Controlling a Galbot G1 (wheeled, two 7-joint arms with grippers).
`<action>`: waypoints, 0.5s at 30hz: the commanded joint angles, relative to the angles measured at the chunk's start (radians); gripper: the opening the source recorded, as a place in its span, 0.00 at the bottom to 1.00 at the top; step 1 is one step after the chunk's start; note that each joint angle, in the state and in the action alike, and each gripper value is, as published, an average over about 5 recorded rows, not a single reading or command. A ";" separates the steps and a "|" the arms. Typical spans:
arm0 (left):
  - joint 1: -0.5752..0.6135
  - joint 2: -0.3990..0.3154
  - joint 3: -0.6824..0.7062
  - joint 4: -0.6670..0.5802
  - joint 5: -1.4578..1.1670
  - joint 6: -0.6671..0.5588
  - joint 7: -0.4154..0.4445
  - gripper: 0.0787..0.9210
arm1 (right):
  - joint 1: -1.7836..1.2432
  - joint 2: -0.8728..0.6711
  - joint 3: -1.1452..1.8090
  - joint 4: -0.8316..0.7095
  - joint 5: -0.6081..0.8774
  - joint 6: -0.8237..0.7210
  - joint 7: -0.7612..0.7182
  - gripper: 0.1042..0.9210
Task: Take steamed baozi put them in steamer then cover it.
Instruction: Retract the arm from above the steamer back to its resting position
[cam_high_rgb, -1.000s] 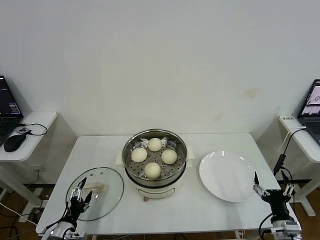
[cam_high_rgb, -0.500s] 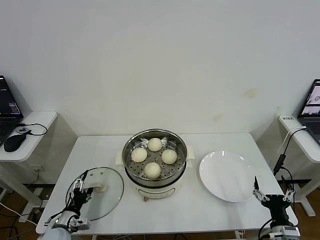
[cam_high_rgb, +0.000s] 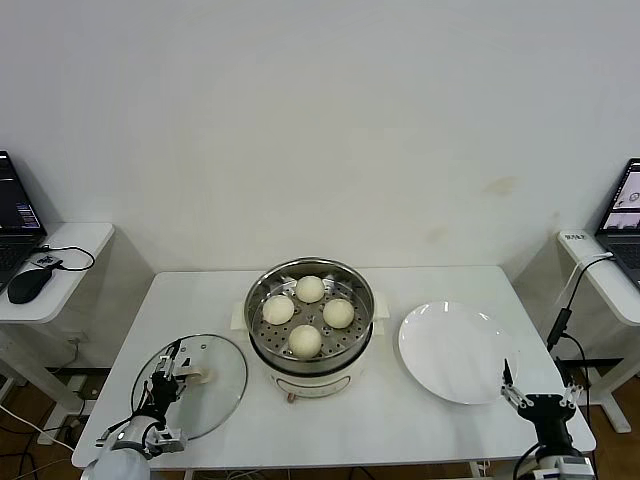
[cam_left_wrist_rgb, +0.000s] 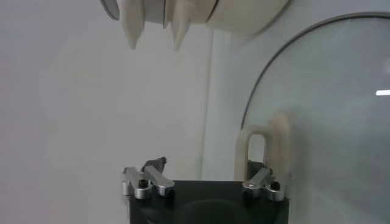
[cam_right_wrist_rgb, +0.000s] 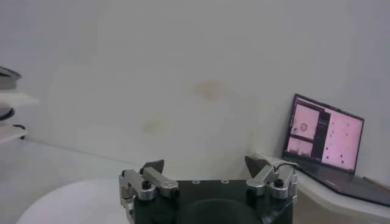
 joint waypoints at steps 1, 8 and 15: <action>-0.014 -0.002 -0.003 0.040 -0.002 -0.002 -0.015 0.62 | -0.002 0.001 -0.009 0.001 -0.001 -0.002 -0.002 0.88; 0.009 0.000 -0.017 0.006 -0.023 -0.017 -0.058 0.37 | 0.001 0.001 -0.024 0.002 -0.004 -0.004 -0.003 0.88; 0.071 0.031 -0.074 -0.151 -0.030 0.023 -0.057 0.14 | 0.003 -0.003 -0.032 0.007 -0.004 -0.005 -0.007 0.88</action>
